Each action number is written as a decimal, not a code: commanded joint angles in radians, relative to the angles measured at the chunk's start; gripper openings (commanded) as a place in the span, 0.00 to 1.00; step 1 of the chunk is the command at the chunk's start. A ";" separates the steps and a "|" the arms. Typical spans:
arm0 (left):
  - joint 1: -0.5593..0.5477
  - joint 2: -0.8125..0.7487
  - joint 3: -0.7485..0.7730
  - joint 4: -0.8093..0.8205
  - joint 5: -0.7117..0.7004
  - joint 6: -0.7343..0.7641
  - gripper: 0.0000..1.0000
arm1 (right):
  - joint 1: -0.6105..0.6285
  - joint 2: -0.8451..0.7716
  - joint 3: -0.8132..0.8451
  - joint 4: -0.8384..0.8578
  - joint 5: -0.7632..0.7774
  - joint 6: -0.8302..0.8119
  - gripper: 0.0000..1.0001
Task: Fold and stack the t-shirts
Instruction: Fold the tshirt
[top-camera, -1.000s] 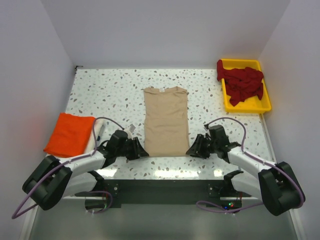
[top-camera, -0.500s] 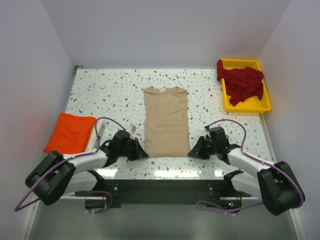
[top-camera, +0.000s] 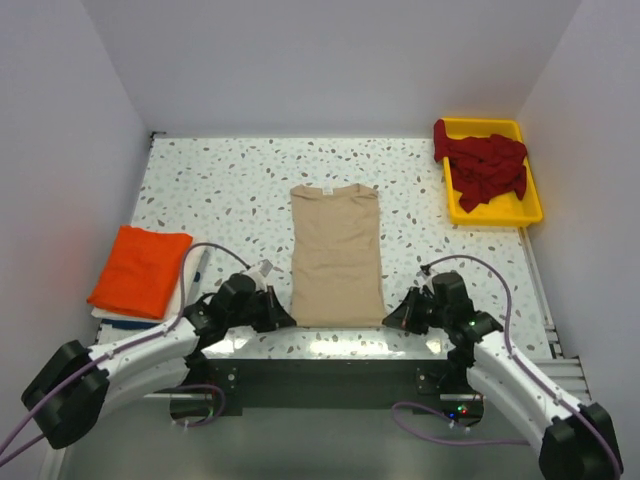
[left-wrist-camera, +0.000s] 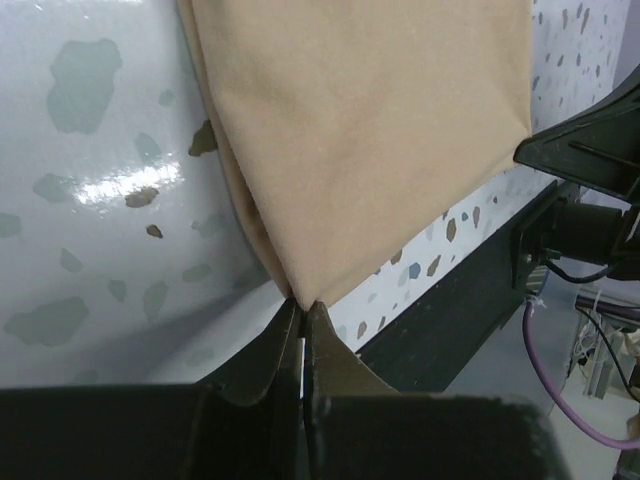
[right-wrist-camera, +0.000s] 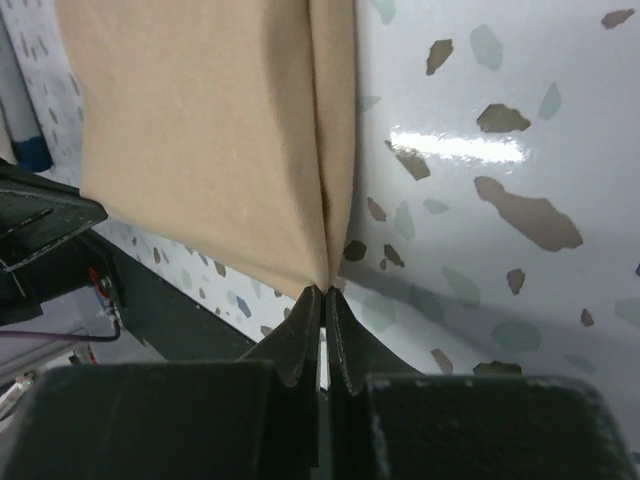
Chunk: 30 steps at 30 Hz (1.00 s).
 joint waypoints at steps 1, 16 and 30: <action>-0.046 -0.103 -0.008 -0.107 -0.052 -0.026 0.00 | 0.004 -0.152 0.000 -0.208 -0.007 0.004 0.00; -0.081 -0.240 0.227 -0.273 -0.103 -0.031 0.00 | 0.002 -0.223 0.327 -0.446 0.041 -0.070 0.00; 0.077 0.123 0.526 -0.184 -0.011 0.137 0.00 | 0.002 0.198 0.568 -0.179 0.080 -0.077 0.00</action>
